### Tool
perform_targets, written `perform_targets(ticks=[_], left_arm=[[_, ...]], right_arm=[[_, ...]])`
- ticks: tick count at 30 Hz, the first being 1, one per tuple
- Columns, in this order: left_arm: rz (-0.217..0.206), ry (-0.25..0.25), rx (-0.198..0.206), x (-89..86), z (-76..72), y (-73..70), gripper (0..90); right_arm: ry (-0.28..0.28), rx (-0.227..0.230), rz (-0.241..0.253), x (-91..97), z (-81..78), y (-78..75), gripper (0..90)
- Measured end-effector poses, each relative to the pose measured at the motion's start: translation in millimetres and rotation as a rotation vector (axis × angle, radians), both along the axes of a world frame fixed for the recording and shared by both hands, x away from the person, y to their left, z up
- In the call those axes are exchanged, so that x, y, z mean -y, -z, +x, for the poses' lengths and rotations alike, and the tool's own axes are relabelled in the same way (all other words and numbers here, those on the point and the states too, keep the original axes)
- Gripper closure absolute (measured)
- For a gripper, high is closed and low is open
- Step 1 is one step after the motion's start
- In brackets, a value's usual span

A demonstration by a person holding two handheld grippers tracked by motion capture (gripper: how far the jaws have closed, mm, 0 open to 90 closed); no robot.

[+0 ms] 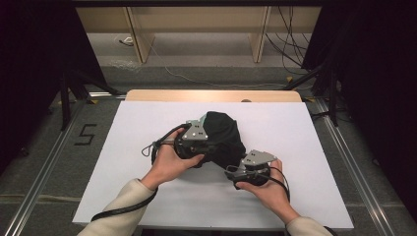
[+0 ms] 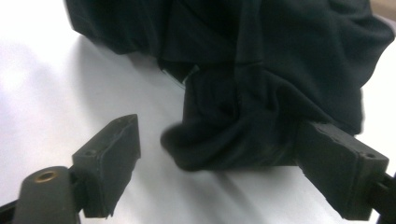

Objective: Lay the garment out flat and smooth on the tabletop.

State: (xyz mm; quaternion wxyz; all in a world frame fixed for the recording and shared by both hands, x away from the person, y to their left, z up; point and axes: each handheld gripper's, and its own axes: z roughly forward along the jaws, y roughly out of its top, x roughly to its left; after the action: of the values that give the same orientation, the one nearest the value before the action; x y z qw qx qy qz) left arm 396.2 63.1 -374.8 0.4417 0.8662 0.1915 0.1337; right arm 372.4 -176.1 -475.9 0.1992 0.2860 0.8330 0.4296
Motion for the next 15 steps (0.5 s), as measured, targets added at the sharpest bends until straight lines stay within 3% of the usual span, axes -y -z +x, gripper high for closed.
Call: perform_targets(ticks=[2, 3, 4, 5, 8, 11, 15], left_arm=[[-0.001, -0.008, 0.002, -2.0, 1.0, -1.1, 84.4], [-0.007, -0.013, 0.004, -3.2, 1.6, -1.4, 84.4], [-0.007, -0.013, 0.004, -3.2, 1.6, -1.4, 84.4], [-0.01, -0.026, 0.005, -7.1, 3.3, -2.0, 84.4], [-0.003, -0.049, 0.005, -13.6, 7.6, -0.1, 84.5], [-0.006, -0.064, -0.003, -17.5, 10.5, 3.4, 84.5], [-0.013, -0.093, -0.011, -27.2, 13.3, 8.0, 84.5]], right_arm=[[0.036, 0.002, 0.013, -3.9, 2.1, 0.2, 29.1], [0.056, 0.011, 0.018, -3.8, 3.3, -1.4, 40.4], [0.056, 0.011, 0.018, -3.8, 3.3, -1.4, 40.4], [0.083, 0.008, 0.026, -0.7, 5.4, -5.5, 59.5], [0.079, -0.01, 0.04, 7.5, 7.1, -9.9, 82.4], [0.072, -0.021, 0.049, 12.6, 7.7, -13.8, 86.4], [0.048, 0.011, 0.068, 17.9, 6.8, -28.6, 87.1]])
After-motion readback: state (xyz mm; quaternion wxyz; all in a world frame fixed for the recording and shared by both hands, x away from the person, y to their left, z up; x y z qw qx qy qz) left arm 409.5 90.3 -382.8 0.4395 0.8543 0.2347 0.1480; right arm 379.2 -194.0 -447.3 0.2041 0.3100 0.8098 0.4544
